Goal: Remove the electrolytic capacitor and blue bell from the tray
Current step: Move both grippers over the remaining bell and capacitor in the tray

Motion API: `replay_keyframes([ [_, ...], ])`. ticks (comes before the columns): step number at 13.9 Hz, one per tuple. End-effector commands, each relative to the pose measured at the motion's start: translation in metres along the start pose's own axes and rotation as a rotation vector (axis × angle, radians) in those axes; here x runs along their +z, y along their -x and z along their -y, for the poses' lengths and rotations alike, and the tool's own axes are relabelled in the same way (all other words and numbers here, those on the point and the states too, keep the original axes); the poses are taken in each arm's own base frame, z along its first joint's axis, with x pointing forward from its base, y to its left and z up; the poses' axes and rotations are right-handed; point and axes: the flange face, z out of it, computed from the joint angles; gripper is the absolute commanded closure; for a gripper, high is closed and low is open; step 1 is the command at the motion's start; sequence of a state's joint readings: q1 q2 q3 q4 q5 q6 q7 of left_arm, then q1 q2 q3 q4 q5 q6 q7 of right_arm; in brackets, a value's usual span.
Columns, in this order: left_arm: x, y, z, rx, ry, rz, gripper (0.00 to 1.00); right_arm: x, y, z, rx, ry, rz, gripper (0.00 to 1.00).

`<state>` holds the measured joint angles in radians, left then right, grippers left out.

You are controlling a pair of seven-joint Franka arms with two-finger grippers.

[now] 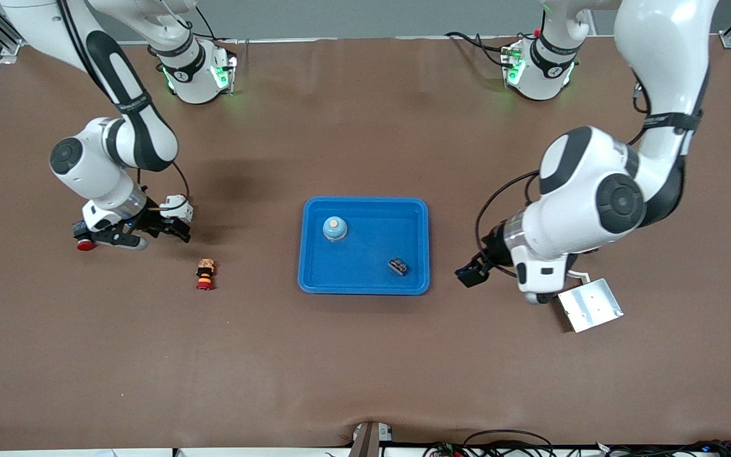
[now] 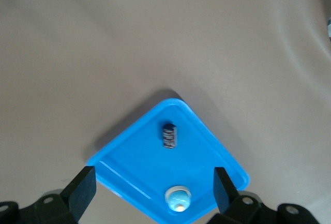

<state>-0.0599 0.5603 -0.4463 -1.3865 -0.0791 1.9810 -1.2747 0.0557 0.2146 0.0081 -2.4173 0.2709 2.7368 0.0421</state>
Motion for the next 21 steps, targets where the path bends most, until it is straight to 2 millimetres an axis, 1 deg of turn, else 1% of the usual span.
replay_keyframes([
  [1,0.03,0.013,-0.02,-0.059,0.044,0.022,0.0,-0.023,0.009,0.026,0.052,-0.015,0.025,0.0],
  [3,0.057,0.02,-0.025,-0.072,0.038,0.03,0.0,-0.039,0.015,0.047,0.088,-0.018,0.025,0.0],
  [6,0.095,0.026,-0.028,-0.085,0.02,0.04,0.0,-0.049,0.038,0.097,0.153,0.052,0.044,0.0],
  [8,0.119,0.032,-0.029,-0.09,0.007,0.029,0.0,-0.058,0.049,0.132,0.224,0.092,0.036,0.0],
  [10,0.148,0.04,-0.027,-0.089,-0.03,0.0,0.0,-0.06,0.063,0.163,0.275,0.095,0.043,0.0],
  [11,0.164,0.045,-0.025,-0.085,-0.052,-0.013,0.0,-0.057,0.07,0.173,0.31,0.097,0.044,0.0],
  [13,0.198,0.049,-0.019,-0.078,-0.104,-0.039,0.0,-0.057,0.085,0.2,0.35,0.082,0.032,0.0],
  [15,0.215,0.051,-0.018,-0.071,-0.095,-0.056,0.0,-0.056,0.097,0.224,0.383,0.073,0.028,0.0],
  [17,0.227,0.046,-0.021,-0.074,-0.048,-0.062,0.0,-0.054,0.107,0.243,0.41,0.058,0.02,0.0],
  [18,0.228,0.045,-0.023,-0.079,-0.026,-0.066,0.0,-0.052,0.108,0.252,0.426,0.055,0.019,0.0],
  [19,0.234,0.047,-0.022,-0.08,-0.029,-0.064,0.0,-0.049,0.111,0.261,0.44,0.056,0.022,0.0],
  [21,0.24,0.048,-0.02,-0.077,-0.04,-0.066,0.0,-0.036,0.121,0.287,0.457,0.063,0.028,0.0],
])
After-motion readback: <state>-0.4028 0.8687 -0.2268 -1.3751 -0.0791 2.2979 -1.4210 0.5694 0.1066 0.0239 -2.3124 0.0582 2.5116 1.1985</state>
